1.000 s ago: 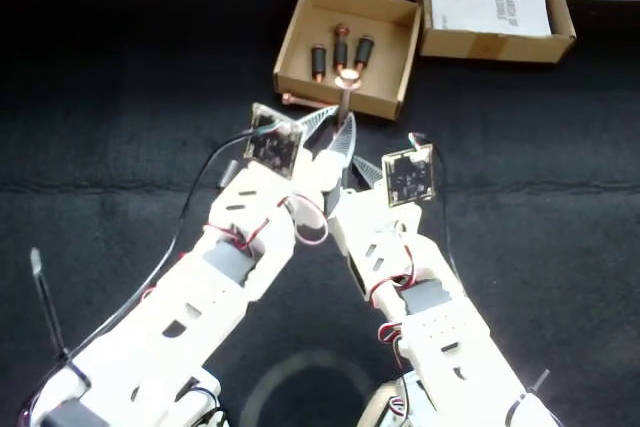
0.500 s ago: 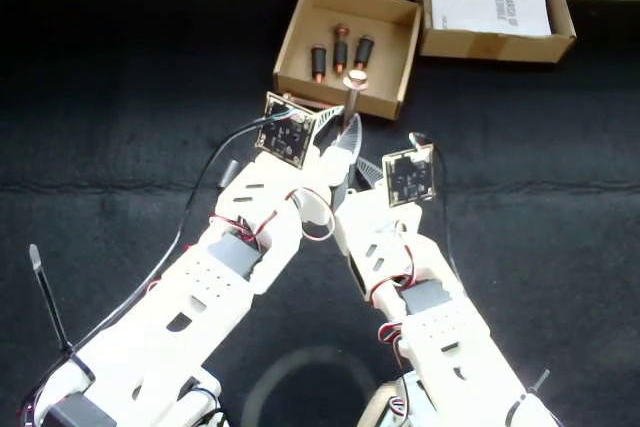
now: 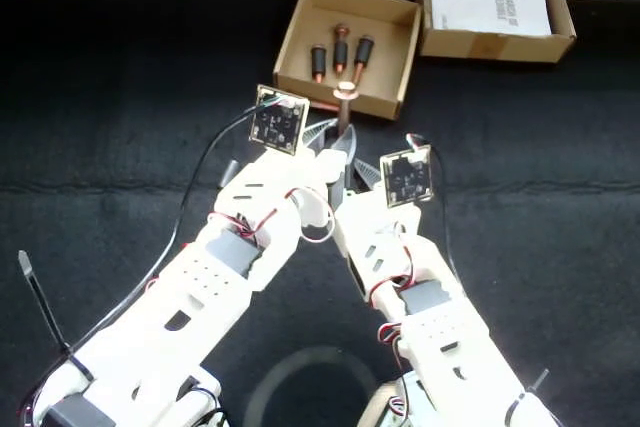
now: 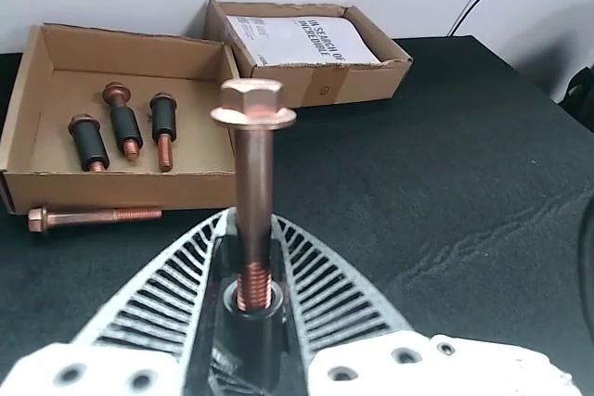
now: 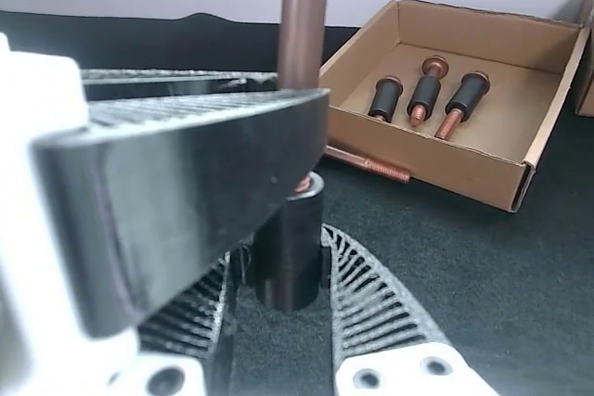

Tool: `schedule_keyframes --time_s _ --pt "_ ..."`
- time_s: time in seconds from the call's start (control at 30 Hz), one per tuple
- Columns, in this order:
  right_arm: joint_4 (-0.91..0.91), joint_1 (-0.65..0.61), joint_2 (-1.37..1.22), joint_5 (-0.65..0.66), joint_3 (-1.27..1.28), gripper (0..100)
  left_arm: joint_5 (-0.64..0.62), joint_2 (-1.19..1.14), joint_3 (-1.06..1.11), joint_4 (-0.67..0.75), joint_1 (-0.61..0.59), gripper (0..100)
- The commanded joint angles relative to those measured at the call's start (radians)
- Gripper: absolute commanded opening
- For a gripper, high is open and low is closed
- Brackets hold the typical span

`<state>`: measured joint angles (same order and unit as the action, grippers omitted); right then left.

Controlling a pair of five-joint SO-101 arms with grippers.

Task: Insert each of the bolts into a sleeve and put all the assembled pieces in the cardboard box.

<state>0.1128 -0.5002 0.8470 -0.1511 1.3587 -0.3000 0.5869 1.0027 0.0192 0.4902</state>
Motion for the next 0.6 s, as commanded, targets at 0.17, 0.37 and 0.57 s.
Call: schedule_keyframes --time_s 0.17,0.37,0.57 --pt "0.015 0.010 0.021 0.037 -0.021 0.6 -0.005 -0.001 -0.030 -0.012 0.013 2" --pt "0.015 0.008 0.021 0.038 -0.019 0.6 -0.006 0.082 -0.030 -0.123 0.013 18" --pt "0.015 0.019 0.021 0.038 -0.030 0.6 -0.005 0.120 -0.030 -0.287 0.019 18"
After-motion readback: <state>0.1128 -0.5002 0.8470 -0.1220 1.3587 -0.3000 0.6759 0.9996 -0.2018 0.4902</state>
